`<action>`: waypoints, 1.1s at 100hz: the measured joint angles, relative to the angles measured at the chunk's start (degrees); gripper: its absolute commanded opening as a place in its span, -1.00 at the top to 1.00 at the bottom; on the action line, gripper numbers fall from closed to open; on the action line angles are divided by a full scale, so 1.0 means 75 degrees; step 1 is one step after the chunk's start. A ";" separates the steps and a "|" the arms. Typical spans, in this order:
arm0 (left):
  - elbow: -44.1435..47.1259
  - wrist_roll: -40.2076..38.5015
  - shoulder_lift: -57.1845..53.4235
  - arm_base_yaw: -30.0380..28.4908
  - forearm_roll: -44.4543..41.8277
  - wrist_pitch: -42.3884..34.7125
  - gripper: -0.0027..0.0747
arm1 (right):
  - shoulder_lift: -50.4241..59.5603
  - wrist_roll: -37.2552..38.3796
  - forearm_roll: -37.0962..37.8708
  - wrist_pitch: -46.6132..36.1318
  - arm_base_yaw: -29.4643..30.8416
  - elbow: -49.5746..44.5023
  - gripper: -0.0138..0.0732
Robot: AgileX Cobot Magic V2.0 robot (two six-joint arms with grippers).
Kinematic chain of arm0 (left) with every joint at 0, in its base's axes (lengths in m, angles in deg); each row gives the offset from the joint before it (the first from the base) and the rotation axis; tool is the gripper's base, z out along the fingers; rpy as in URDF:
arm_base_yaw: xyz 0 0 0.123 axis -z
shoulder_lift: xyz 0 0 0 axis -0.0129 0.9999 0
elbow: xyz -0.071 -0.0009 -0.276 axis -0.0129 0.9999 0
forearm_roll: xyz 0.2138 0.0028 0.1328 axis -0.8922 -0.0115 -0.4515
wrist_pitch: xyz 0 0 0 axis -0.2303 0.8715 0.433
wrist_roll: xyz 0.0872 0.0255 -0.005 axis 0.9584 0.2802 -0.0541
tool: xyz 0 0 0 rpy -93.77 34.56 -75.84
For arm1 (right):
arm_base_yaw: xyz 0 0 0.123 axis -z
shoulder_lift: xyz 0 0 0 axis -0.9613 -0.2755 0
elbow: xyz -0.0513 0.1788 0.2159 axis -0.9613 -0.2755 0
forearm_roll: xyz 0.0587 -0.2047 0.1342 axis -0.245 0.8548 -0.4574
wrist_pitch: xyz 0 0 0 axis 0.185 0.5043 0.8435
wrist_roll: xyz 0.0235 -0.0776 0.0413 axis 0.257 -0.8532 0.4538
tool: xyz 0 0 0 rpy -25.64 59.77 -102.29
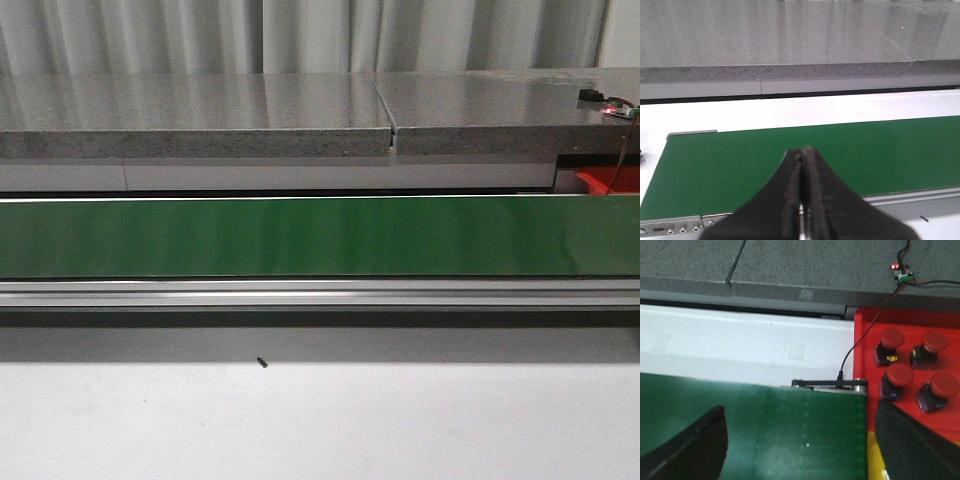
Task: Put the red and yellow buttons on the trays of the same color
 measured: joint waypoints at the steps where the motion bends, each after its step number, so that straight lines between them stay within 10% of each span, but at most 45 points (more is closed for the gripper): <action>1: 0.0000 0.0000 0.0000 0.0000 0.0000 0.0000 0.98 | 0.0069 0.0000 0.0000 -0.0018 0.0000 -0.0141 -0.70; 36: 0.0000 0.0000 0.0000 0.0000 0.0000 0.0000 0.98 | 0.3201 0.0000 -0.0084 0.0007 0.0000 -0.2465 -0.50; 70: 0.0000 0.0000 0.0000 0.0000 0.0000 0.0000 0.98 | 0.3952 -0.0014 -0.0129 0.0485 0.0000 -0.2852 0.85; 110: 0.0000 0.0000 0.0000 0.0000 0.0000 -0.0002 0.98 | 0.3952 -0.0014 -0.0145 0.0490 0.0000 -0.2861 0.84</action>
